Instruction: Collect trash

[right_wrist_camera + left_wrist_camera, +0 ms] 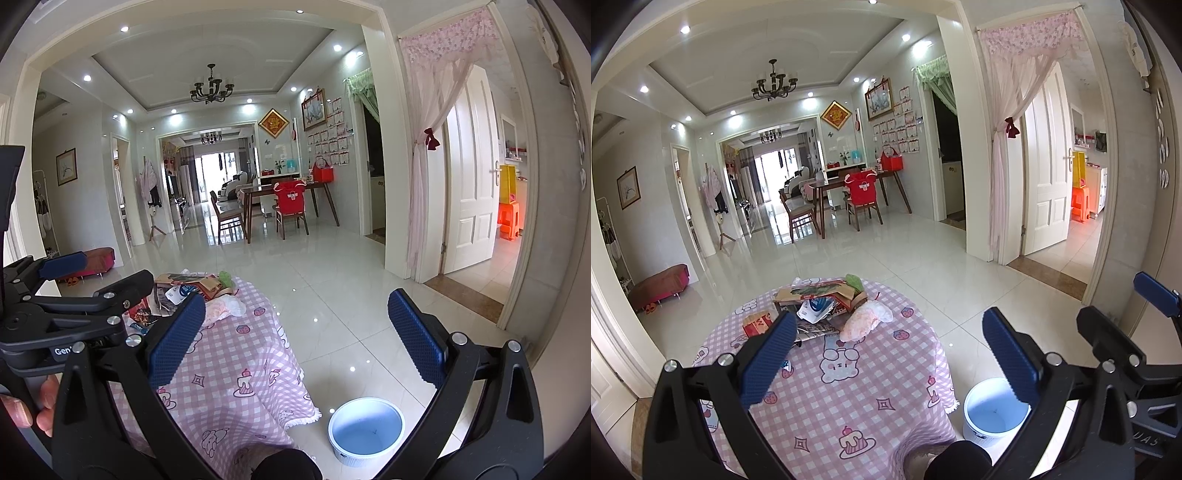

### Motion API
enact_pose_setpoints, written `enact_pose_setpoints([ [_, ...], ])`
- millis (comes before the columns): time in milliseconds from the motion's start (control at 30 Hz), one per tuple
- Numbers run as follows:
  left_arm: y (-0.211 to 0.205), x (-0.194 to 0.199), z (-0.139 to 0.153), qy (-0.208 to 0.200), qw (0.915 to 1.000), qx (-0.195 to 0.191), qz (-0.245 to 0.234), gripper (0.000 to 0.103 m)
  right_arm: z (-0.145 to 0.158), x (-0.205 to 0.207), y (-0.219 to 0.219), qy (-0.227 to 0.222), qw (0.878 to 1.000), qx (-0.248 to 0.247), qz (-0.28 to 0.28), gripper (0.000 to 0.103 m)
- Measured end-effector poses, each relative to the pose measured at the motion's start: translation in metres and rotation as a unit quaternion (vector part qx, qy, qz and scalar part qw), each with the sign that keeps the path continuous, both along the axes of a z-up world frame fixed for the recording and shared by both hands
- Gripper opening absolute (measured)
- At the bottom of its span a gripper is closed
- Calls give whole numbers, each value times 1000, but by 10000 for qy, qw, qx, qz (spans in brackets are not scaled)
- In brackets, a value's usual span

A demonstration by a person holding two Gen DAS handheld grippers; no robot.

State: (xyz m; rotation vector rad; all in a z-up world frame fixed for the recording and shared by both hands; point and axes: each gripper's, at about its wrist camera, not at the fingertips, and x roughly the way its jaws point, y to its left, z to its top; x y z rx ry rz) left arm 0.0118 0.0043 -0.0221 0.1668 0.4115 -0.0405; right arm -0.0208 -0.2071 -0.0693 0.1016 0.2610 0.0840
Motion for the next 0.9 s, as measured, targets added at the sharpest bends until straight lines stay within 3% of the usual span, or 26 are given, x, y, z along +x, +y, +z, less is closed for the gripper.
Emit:
enact_pose_setpoints([
  [400,1,-4,-13,7,10000,13,10,99,-1,2,3,22,10000,-4,12,97],
  [900,2,2,-6,20,10000,5,14,99,-2,2,4,28,10000,-1,18,97],
])
